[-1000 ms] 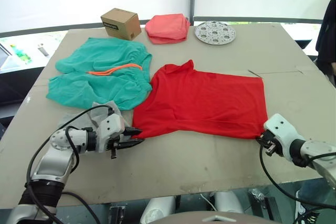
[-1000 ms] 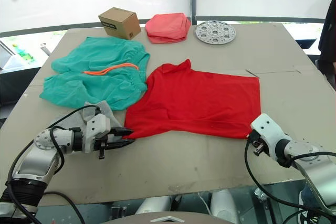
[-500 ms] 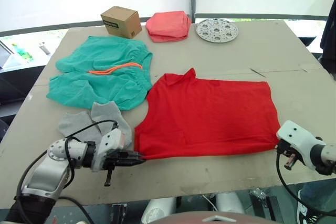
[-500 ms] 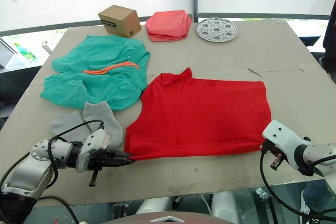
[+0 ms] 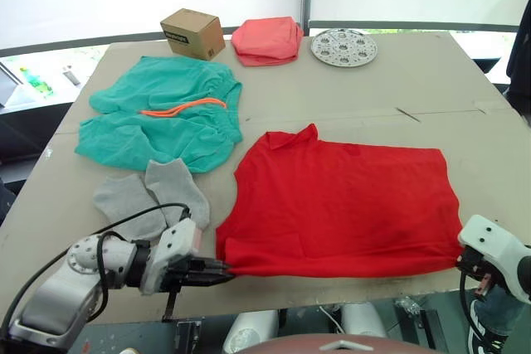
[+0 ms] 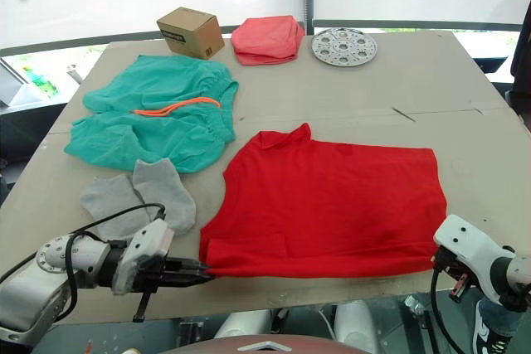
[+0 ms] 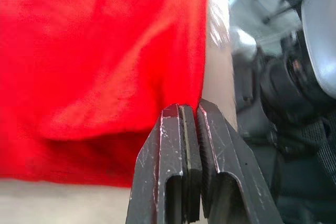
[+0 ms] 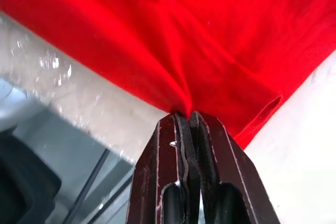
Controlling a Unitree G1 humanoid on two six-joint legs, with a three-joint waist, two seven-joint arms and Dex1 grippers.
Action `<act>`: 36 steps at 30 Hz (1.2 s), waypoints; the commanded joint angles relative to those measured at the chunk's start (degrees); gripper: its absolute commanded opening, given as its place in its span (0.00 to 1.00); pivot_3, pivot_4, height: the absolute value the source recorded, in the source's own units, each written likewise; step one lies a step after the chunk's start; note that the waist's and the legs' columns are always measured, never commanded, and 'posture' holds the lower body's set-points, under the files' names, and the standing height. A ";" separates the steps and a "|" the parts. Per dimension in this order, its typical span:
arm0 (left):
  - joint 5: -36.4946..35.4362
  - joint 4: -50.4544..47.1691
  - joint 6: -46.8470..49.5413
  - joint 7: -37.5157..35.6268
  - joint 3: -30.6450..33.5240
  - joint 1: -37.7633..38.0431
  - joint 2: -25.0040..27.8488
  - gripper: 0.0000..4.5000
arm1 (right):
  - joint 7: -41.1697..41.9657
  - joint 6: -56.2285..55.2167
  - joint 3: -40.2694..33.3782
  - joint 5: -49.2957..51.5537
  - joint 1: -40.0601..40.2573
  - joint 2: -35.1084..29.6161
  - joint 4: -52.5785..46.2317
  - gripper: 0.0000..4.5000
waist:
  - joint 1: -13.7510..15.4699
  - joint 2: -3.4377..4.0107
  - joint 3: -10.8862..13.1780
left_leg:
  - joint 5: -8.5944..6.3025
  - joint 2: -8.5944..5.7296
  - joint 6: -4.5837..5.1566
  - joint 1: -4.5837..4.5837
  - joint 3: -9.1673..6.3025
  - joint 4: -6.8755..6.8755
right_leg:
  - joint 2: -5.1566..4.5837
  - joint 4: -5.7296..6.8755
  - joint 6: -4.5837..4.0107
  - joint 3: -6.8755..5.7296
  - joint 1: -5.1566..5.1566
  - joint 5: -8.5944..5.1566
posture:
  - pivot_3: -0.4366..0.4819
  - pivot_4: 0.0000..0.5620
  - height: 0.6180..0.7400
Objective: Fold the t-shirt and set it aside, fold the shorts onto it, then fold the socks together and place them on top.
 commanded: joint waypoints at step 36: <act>21.69 66.33 -13.60 30.94 -14.08 -62.43 -36.42 0.88 | -26.36 -8.94 13.99 7.12 -33.09 36.15 0.25 0.92 | -0.19 -0.49 0.27 | 0.16 -0.02 -0.22 0.13 0.00 0.17 | 0.39 0.29 0.00 0.05 0.00 0.32 | 0.48 0.27 1.00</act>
